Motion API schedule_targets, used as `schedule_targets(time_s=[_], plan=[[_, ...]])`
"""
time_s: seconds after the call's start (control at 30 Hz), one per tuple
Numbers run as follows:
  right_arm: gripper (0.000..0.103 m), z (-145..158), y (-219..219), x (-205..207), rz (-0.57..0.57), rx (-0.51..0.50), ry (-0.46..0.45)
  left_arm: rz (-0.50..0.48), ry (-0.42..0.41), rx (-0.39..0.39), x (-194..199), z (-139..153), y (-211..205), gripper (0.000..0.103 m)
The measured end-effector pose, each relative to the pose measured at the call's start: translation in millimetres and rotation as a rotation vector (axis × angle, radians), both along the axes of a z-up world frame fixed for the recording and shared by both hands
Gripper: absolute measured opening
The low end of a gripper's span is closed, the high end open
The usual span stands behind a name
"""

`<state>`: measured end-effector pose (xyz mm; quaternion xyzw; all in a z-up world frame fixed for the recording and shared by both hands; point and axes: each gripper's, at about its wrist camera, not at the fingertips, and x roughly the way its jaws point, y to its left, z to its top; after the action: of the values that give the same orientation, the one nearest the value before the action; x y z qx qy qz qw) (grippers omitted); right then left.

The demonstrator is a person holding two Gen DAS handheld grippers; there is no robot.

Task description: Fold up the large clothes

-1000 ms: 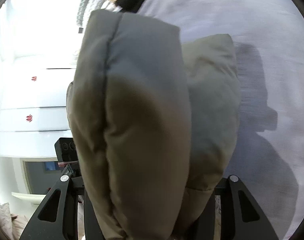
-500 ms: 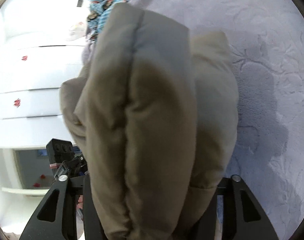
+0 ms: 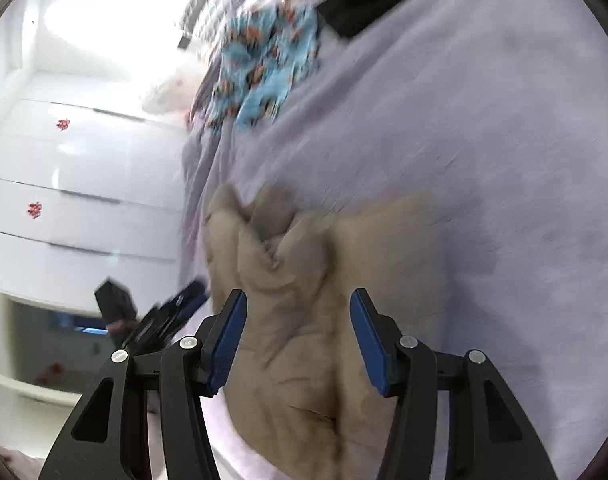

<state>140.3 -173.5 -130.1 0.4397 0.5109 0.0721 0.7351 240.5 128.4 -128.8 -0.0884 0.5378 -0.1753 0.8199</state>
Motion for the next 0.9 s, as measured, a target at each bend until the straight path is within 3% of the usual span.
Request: schedule_targets(time_s=[0.03, 0.07, 0.1, 0.27, 0.4, 0.5, 0.7, 0.9], plan=[[0.048, -10.7, 8.1, 6.0, 0.009, 0.018, 0.019, 0.006, 0.007, 0.017, 5.0, -0.2, -5.2, 0.086], [0.029, -19.0, 10.3, 4.5, 0.014, 0.017, 0.030, 0.008, 0.015, 0.036, 10.2, -5.0, -10.0, 0.086], [0.023, -27.5, 16.4, 11.1, 0.011, -0.006, 0.059, 0.000, 0.013, 0.079, 8.8, -10.7, -21.9, 0.086], [0.007, -63.7, 31.0, 31.0, 0.003, -0.249, 0.212, -0.105, -0.039, 0.241, -10.2, -24.2, -72.4, 0.086], [0.006, -88.3, 9.9, 10.8, -0.043, -0.185, 0.251, -0.135, -0.064, 0.321, -17.3, -28.4, -90.6, 0.087], [0.006, -86.0, 5.5, 9.1, -0.034, -0.183, 0.249, -0.137, -0.068, 0.317, -23.5, -17.7, -82.2, 0.087], [0.009, -54.4, 17.4, -20.1, 0.011, -0.228, 0.237, -0.157, -0.085, 0.318, -57.6, 14.0, -46.7, 0.087], [0.011, -14.0, 36.9, -66.6, 0.012, -0.303, 0.218, -0.133, -0.021, 0.301, -115.0, 20.3, -1.9, 0.087]])
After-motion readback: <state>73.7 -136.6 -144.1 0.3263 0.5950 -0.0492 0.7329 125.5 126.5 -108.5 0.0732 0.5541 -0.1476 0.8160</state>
